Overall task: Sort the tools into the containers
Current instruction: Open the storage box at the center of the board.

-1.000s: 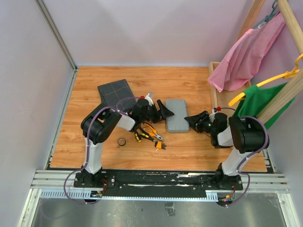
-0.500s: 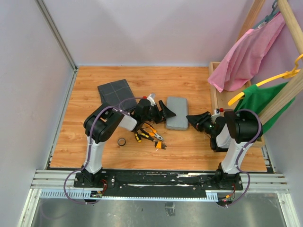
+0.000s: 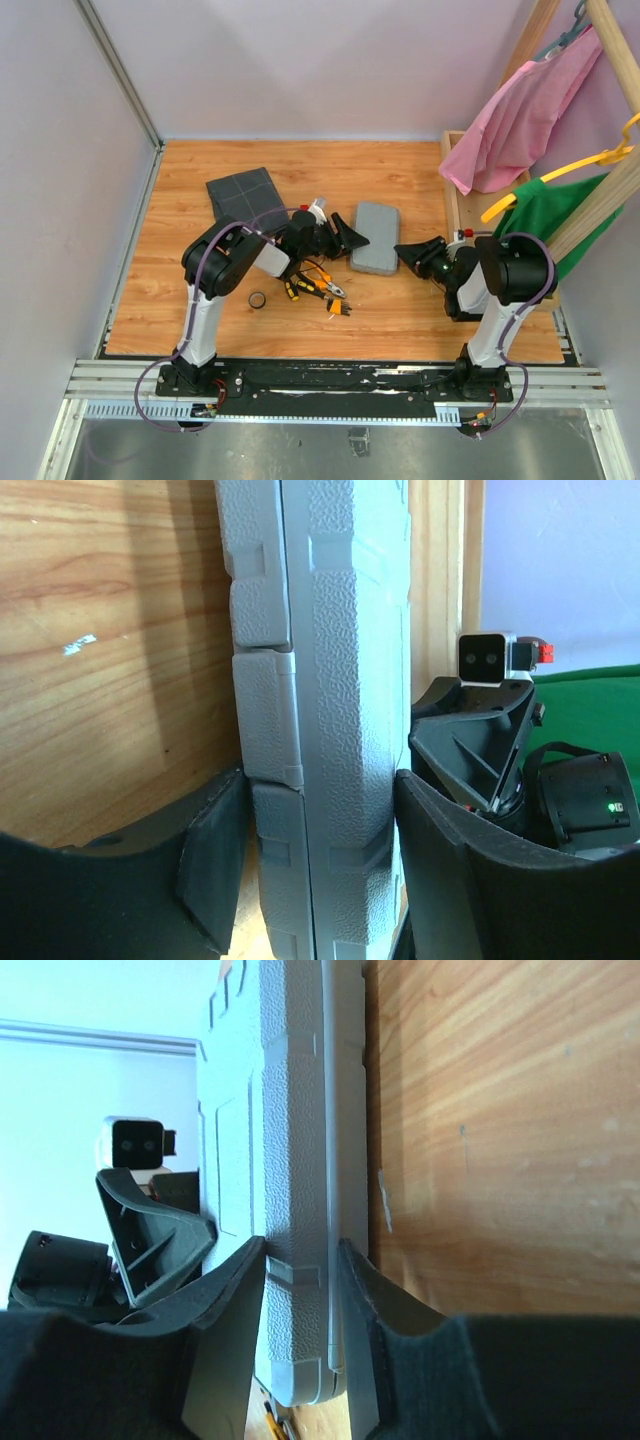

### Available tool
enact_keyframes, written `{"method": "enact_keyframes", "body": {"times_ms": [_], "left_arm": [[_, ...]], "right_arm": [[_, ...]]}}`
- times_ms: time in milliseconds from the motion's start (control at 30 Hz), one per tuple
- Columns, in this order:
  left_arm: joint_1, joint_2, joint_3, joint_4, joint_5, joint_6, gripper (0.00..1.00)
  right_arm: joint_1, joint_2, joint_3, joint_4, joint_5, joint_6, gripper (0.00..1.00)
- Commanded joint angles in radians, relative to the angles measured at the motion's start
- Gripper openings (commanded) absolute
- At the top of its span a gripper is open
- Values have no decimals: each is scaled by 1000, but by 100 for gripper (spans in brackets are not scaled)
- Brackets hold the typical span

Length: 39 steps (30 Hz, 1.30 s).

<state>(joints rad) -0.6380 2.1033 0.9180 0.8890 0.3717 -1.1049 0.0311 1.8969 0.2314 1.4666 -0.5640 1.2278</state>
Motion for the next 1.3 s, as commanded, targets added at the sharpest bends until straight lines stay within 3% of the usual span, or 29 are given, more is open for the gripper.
{"method": "enact_keyframes", "body": {"times_ms": [0, 267, 633, 833, 1033, 1267], "left_arm": [[-19, -52, 4, 90, 66, 21, 40], [-15, -161, -13, -66, 36, 153, 28], [-17, -310, 39, -389, -23, 445, 21], [-40, -388, 87, -587, -141, 636, 20], [-149, -393, 198, -783, -383, 844, 19], [-229, -323, 332, -972, -524, 937, 22]], "right_arm": [[-31, -41, -67, -367, -12, -50, 38], [-30, -365, -34, -712, 57, -209, 62], [-26, -799, 71, -1234, 169, -491, 76], [-26, -915, 74, -1318, 195, -541, 78], [-25, -944, 76, -1346, 196, -568, 79], [-25, -948, 72, -1364, 195, -586, 79]]}}
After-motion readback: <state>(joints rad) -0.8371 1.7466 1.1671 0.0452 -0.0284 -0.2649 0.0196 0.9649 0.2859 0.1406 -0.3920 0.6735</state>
